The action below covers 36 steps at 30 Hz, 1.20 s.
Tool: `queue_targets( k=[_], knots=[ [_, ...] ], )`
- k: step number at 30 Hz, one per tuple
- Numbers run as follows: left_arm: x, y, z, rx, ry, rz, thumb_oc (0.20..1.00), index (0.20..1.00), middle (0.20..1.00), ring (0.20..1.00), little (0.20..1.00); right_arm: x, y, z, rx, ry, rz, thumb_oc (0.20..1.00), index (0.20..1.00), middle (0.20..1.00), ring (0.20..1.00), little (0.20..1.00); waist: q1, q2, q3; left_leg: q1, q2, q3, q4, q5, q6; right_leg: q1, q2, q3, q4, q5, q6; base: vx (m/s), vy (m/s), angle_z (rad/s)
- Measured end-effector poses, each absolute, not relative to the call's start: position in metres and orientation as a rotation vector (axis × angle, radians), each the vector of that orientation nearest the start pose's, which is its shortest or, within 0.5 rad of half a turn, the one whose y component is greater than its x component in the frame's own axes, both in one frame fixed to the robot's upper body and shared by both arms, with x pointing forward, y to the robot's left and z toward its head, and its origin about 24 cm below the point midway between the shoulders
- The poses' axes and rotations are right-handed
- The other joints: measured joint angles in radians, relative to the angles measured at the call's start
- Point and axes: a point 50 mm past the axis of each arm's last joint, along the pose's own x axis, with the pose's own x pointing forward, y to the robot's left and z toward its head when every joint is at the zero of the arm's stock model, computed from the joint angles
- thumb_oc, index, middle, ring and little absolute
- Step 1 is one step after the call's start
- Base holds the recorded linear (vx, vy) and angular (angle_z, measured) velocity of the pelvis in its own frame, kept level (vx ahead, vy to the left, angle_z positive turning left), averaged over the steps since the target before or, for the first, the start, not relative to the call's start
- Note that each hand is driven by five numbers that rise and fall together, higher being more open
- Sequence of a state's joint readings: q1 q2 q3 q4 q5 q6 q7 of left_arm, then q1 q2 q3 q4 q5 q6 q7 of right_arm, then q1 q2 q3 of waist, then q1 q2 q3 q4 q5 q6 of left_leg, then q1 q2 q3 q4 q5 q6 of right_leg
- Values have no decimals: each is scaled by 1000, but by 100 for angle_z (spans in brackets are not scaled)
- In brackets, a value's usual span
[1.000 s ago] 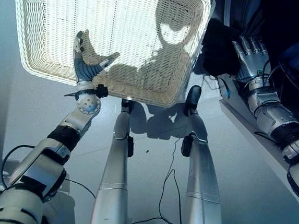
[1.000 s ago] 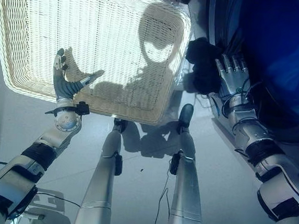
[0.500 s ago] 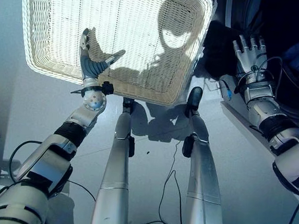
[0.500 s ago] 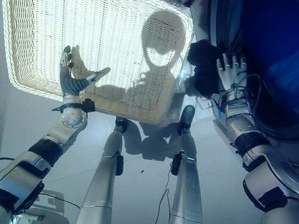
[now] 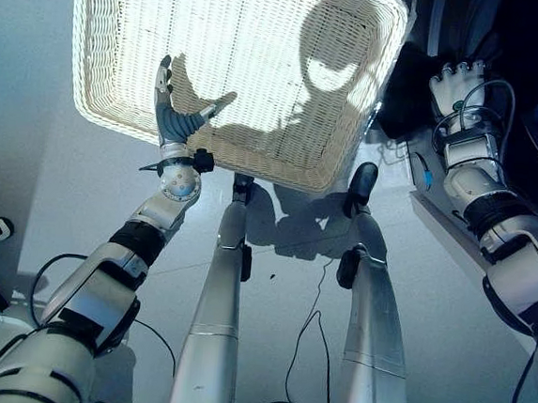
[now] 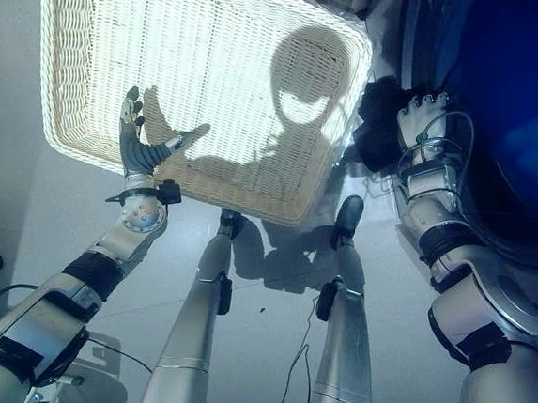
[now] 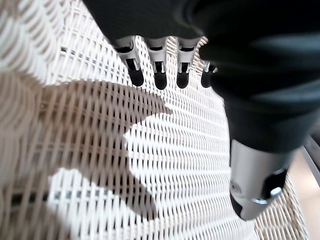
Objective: Put the clothes into the washing machine.
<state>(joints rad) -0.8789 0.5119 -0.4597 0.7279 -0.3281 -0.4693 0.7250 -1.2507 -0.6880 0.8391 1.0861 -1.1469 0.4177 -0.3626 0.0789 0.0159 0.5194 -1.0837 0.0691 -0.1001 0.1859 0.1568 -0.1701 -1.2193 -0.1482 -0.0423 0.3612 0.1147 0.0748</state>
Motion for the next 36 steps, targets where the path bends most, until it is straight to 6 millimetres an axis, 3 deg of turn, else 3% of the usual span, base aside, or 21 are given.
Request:
queue_targets(
  k=[6, 9, 13, 15, 21, 22, 29, 36],
  knots=[
    [375, 190, 196, 188, -613, 415, 1000, 1000, 1000, 1000, 1000, 405, -248, 253, -2347, -181, -668, 200, 200, 200, 200, 200, 7, 0, 0, 0, 0, -4, 0, 0, 0, 0, 0, -1, 0, -1, 1, 0, 0, 0],
    [375, 189, 194, 195, -611, 407, 1000, 1000, 1000, 1000, 1000, 405, -249, 251, -2218, -223, -665, 200, 200, 200, 200, 200, 6, 0, 0, 0, -1, -6, 1, 1, -1, 0, 0, -2, 1, -1, 1, 0, 0, 0],
    [375, 187, 193, 201, -609, 399, 1000, 1000, 1000, 1000, 1000, 405, -249, 252, -1823, -268, -664, 200, 200, 200, 200, 200, 3, 0, 0, 0, -1, -7, 1, 1, -1, 0, 0, -2, 1, -1, 1, 0, 0, 0],
    [375, 188, 193, 202, -609, 402, 1000, 1000, 1000, 1000, 1000, 405, -246, 259, -1472, -290, -660, 200, 200, 200, 200, 200, -2, 0, 0, 0, -1, -7, 0, 1, -1, 0, 0, -2, 1, -1, 1, 0, 0, 0],
    [374, 190, 194, 189, -611, 410, 1000, 1000, 1000, 1000, 1000, 399, -238, 273, -734, -354, -621, 200, 200, 200, 200, 200, -16, 0, 0, -4, -1, -6, -1, 0, -1, -5, 1, -2, 1, -2, 0, 0, 0, 0],
    [373, 190, 195, 184, -613, 412, 1000, 1000, 1000, 1000, 1000, 398, -238, 274, -699, -358, -617, 200, 200, 200, 200, 200, -18, 0, 0, -4, -1, -6, -1, 0, -1, -6, 1, -2, 1, -2, -1, 0, 0, 0],
    [370, 199, 192, 169, -608, 441, 1000, 1000, 1000, 1000, 1000, 383, -255, 266, -13, -430, -579, 200, 200, 200, 200, 200, -42, -1, 1, -6, 1, 0, -3, -1, -2, -9, 2, 2, -6, -1, -1, 0, 4, -1],
    [367, 206, 188, 173, -598, 465, 1000, 1000, 1000, 1000, 1000, 377, -281, 257, 317, -444, -681, 200, 200, 200, 200, 200, -63, -3, 2, -6, 3, 3, -3, -3, -1, -4, 5, 2, -21, 7, -3, 0, -5, -1]
  ],
)
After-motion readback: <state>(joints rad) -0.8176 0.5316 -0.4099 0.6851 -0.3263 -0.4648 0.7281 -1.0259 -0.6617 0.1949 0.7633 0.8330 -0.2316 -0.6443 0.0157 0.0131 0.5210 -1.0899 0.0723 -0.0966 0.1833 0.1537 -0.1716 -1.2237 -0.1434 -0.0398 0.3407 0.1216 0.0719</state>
